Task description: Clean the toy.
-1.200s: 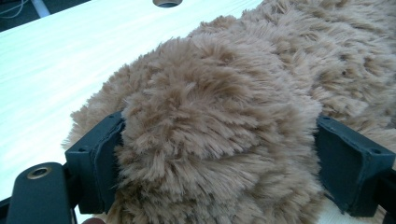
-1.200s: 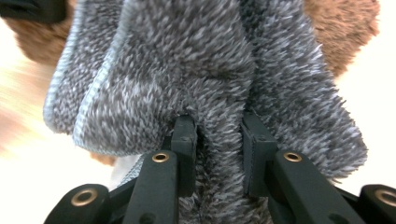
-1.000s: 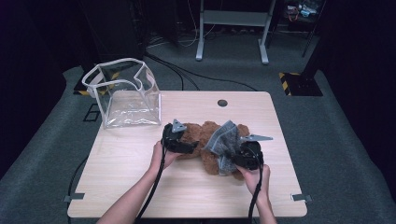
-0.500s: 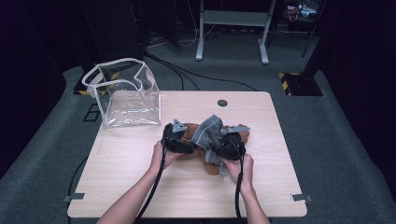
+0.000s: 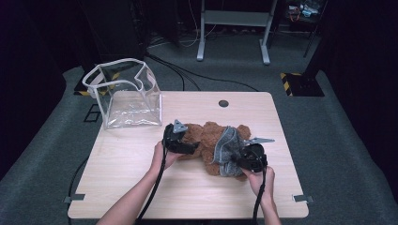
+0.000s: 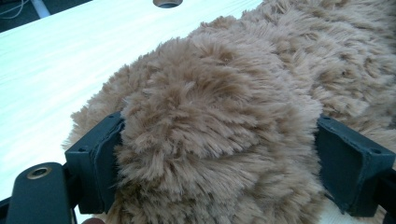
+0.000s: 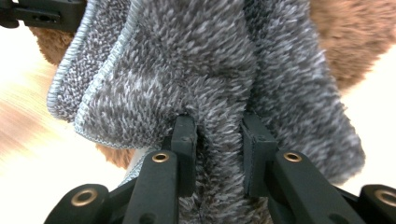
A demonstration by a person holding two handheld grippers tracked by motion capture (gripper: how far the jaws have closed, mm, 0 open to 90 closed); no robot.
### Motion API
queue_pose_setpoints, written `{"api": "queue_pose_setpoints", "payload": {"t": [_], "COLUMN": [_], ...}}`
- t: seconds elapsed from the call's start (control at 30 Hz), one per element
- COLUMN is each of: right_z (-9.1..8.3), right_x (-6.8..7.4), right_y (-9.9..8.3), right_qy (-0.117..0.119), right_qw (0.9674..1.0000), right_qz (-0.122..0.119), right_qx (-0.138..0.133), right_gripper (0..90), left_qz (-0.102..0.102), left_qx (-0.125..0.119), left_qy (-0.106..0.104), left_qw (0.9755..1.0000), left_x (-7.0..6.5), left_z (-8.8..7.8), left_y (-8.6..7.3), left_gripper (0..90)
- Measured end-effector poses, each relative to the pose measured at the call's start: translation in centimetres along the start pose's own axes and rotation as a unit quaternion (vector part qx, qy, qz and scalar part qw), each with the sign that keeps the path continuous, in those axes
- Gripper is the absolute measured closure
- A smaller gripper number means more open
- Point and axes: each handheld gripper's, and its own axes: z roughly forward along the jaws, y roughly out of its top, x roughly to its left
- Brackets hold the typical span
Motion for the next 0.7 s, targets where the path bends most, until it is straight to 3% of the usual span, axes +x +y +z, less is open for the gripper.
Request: {"api": "queue_pose_setpoints", "payload": {"t": [0.1,0.17,0.37,0.57,0.7], "right_z": [-1.1,-1.8,-2.7,-0.7,1.8], "right_x": [-0.9,-2.0,-5.3,-6.8,-6.7], "right_y": [0.2,0.4,1.9,5.3,7.1], "right_qy": [-0.028,-0.032,-0.053,-0.061,-0.066], "right_qw": [0.9996,0.999,0.9952,0.9935,0.9952], "right_qz": [0.001,0.025,0.066,0.081,0.067], "right_qx": [-0.008,-0.019,-0.049,-0.053,-0.028], "right_gripper": [71.1,71.2,71.3,71.4,71.4], "left_qz": [0.003,0.004,0.005,0.008,0.006], "left_qx": [0.003,0.003,0.002,0.004,0.004], "left_qy": [0.001,0.001,0.003,0.002,0.002], "left_qw": [1.0,1.0,1.0,1.0,1.0], "left_x": [0.0,0.0,0.0,0.0,0.0], "left_z": [0.0,0.0,0.1,0.1,0.1], "left_y": [0.0,0.0,0.0,0.0,0.0], "left_gripper": [13.4,13.3,13.3,13.2,13.3]}}
